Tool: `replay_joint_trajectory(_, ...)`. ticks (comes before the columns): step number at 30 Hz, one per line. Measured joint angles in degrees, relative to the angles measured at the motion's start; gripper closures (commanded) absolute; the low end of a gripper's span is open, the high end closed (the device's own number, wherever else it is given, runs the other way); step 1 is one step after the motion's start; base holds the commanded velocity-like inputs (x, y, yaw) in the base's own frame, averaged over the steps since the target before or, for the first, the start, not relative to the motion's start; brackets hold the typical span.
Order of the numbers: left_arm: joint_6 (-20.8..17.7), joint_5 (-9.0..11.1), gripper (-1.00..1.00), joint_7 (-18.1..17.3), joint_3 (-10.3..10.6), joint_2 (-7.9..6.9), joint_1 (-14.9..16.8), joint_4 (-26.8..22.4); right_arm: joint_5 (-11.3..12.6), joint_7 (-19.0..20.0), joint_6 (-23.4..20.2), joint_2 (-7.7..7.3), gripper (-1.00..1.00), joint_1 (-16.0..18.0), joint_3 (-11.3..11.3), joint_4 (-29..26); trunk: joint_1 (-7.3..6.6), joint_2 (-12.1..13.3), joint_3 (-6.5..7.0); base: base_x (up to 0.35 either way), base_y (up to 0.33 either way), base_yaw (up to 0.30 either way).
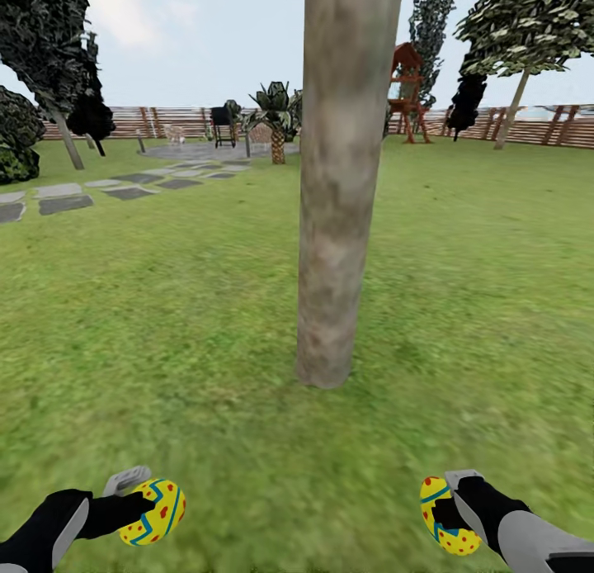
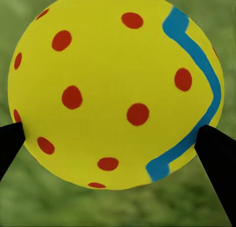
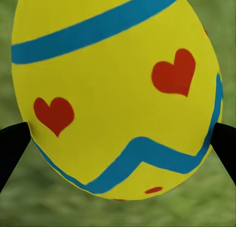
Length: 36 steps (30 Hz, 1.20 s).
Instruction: Take the three Easter eggs out of the wicker basket on the lawn in the garden, then place them on the lawn next to a single tree (choose any tree) so that all three eggs are next to the same tree and none are left in the basket.
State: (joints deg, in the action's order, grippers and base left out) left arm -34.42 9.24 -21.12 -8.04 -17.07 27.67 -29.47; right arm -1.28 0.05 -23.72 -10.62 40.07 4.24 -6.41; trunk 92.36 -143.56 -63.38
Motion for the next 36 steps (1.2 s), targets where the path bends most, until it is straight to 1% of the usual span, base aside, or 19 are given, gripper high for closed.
replay_joint_trajectory(21, 0.00, 0.00, 1.00, -0.05, 0.00, -0.08, 0.00, -0.33, 0.00, 0.01, 0.02, 0.00, 1.00, 0.00, 0.08, -0.04, 0.54, -0.28, -4.66, 0.000, 0.000, 0.000)
replay_joint_trajectory(25, 0.00, 0.00, 1.00, -0.05, 0.00, -0.02, 0.00, -0.28, 0.00, -0.03, 0.00, 0.40, 1.00, 0.00, 0.06, -0.02, 0.65, -0.34, -5.54, 0.000, 0.000, 0.000)
replay_joint_trajectory(36, 0.00, 0.00, 1.00, -0.05, 0.00, 0.02, 0.00, -0.20, 0.00, -0.03, 0.02, 0.44, 1.00, 0.00, 0.00, 0.03, 0.93, -0.49, -7.98, 0.000, 0.000, 0.000)
